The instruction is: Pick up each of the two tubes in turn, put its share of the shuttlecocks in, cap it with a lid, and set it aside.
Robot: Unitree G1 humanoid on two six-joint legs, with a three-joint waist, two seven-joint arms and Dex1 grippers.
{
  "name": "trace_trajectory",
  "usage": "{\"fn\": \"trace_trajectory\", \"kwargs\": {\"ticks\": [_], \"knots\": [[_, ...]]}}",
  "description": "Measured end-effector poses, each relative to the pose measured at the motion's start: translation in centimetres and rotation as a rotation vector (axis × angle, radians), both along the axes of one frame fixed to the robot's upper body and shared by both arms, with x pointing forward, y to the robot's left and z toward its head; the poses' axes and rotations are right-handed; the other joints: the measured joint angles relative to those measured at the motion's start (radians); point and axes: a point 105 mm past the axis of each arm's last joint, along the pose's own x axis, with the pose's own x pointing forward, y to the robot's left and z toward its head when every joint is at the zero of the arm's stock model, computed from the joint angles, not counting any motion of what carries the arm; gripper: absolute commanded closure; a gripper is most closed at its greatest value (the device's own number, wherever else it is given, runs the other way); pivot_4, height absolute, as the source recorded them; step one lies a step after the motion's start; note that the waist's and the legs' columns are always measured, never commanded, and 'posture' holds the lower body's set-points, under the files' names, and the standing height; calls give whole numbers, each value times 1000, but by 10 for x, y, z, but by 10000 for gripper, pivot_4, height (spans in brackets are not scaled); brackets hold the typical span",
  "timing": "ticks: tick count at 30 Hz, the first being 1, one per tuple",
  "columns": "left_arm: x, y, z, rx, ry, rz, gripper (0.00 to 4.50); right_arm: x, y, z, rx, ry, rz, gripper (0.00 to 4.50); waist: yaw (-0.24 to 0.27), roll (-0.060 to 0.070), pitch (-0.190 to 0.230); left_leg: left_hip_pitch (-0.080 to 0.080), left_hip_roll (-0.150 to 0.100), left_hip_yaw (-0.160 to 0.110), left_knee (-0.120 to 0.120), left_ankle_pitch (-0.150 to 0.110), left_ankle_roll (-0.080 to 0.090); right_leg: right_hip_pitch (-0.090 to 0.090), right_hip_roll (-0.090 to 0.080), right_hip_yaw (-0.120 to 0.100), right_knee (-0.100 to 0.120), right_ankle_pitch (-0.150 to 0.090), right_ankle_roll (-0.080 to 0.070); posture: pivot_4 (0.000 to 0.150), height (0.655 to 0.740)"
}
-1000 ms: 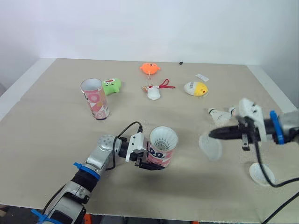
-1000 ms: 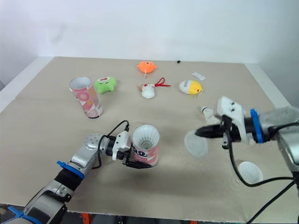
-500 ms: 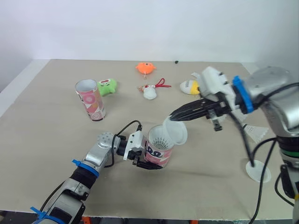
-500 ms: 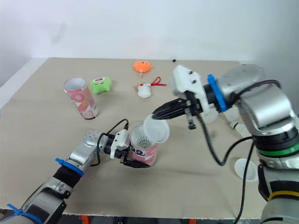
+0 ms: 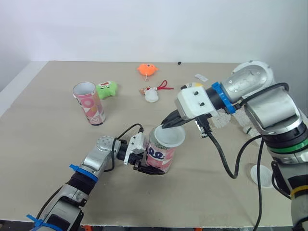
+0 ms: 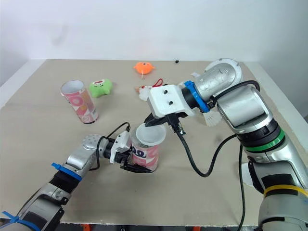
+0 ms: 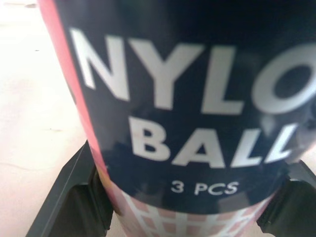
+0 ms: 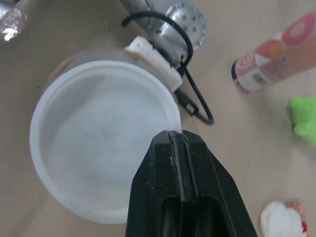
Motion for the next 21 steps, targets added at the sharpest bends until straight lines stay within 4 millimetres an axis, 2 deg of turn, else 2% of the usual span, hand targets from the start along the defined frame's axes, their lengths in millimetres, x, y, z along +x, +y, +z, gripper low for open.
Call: {"fn": "trace_trajectory", "kwargs": {"ticks": [5, 14, 21], "knots": [[0, 0, 0, 2, -9, -6, 14282, -6, 8, 1, 6, -4, 41, 44812, 0, 0, 0, 0, 0, 0, 0, 0, 0, 0, 0, 0, 0, 1, -2, 1500, 7323], [0, 0, 0, 6, -20, -14, 14282, -11, 11, 2, -3, -29, 67, 44812, 0, 0, 0, 0, 0, 0, 0, 0, 0, 0, 0, 0, 0, 1, -3, 1500, 7323], [0, 1, 0, 19, -27, -14, 14282, -11, 9, -4, -66, -149, 112, 44812, 0, -1, -1, 1, 1, 1, 0, 0, 0, 0, 1, 0, 0, -1, -2, 1500, 7323]]}}
